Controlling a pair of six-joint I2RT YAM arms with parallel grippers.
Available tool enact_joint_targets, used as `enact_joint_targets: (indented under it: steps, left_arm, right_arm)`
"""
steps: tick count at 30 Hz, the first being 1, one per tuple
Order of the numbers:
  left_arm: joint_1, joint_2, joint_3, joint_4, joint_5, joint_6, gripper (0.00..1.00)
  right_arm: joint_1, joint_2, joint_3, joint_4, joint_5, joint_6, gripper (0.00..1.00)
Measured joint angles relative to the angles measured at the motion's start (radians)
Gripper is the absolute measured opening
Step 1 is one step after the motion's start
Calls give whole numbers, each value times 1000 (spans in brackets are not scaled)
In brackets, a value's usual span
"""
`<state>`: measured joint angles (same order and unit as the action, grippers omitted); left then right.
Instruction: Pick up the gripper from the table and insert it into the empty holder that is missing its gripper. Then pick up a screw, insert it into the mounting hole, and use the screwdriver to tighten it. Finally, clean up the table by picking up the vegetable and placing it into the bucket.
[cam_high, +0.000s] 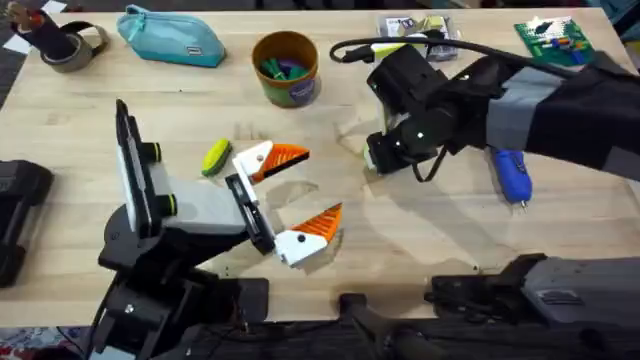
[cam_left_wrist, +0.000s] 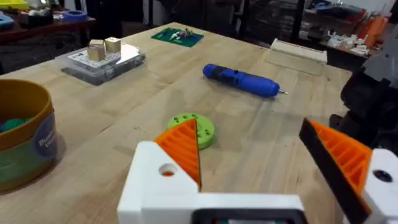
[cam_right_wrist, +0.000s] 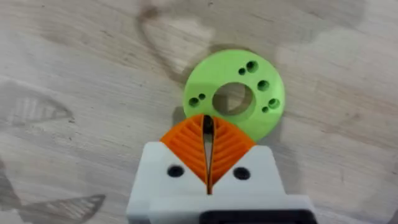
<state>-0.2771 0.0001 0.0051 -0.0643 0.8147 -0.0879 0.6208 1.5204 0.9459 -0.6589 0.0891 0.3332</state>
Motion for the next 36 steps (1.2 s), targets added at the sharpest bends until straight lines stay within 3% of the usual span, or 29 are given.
enact_joint_targets:
  steps: [9,17,26,36]
  left_arm:
    - [0,0,0,0,0,0,992]
    - [0,0,0,0,0,0,992]
    - [0,0,0,0,-3,0,992]
    - [0,0,0,0,-3,0,992]
  right_arm:
    - [0,-13,92,-130,8,-1,6]
    - [0,-73,419,-451,28,-32,6]
    - [0,-81,741,-622,9,-78,6]
    - [0,-81,814,-683,-15,-136,6]
